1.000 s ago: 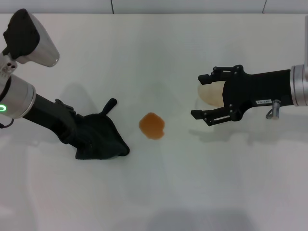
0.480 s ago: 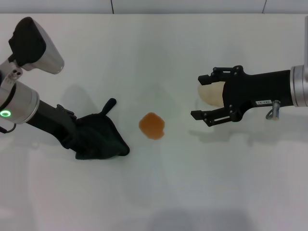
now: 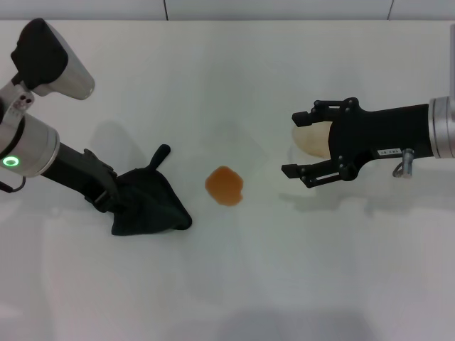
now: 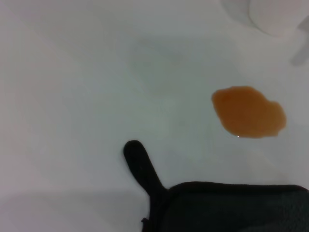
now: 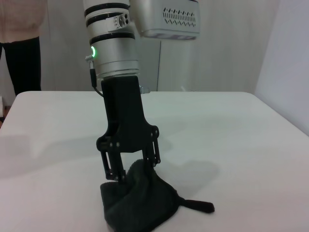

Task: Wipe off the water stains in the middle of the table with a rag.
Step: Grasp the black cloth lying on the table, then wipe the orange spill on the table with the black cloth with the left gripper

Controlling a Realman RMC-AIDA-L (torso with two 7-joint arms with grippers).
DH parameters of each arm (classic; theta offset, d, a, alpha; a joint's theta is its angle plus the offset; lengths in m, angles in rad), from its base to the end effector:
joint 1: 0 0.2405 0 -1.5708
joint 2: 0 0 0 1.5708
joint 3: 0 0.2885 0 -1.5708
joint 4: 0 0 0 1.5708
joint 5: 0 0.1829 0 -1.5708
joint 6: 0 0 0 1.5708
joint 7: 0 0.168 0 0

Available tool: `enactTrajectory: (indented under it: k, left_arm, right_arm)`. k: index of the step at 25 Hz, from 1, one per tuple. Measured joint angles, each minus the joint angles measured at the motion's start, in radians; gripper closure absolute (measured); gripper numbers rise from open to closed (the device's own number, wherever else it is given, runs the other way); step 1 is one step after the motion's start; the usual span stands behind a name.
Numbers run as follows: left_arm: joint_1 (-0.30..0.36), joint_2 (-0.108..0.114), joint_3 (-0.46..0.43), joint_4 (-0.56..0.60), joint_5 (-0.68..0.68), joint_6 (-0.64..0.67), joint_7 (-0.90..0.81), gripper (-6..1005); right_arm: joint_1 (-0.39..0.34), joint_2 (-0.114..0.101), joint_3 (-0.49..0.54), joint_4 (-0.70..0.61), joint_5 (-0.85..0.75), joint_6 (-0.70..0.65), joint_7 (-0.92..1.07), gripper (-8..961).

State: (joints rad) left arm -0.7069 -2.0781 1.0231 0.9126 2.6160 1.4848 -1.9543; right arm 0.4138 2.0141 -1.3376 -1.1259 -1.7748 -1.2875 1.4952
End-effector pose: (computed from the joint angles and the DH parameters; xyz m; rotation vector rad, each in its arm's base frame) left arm -0.2687 0.3629 -0.0459 -2.8304 -0.7233 0.4386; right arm 0.2117 0.3384 -0.0368 -2.8084 0.0714 0.3812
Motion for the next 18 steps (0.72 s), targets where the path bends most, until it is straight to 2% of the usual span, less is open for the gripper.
enactTrajectory:
  k: [2,9,12,18]
  left_arm:
    - [-0.001,0.002,0.0,-0.003,0.0,-0.002,-0.011,377]
    - [-0.015,0.003,0.005,-0.042,0.013,-0.002,-0.014,605]
    - [-0.018,0.004,0.002,-0.045,0.019,-0.002,-0.015,846]
    - [-0.02,0.003,-0.005,-0.04,0.016,-0.011,-0.018,883]
  right_arm:
    - [0.0,0.0,0.0,0.0,0.0,-0.002,0.0,85]
    - [0.0,0.0,0.0,0.0,0.0,-0.004,0.0,85]
    - [-0.002,0.0,0.0,-0.001,0.001,-0.004,0.001,85]
    - [-0.006,0.0,0.0,-0.001,0.01,-0.005,0.0,85]
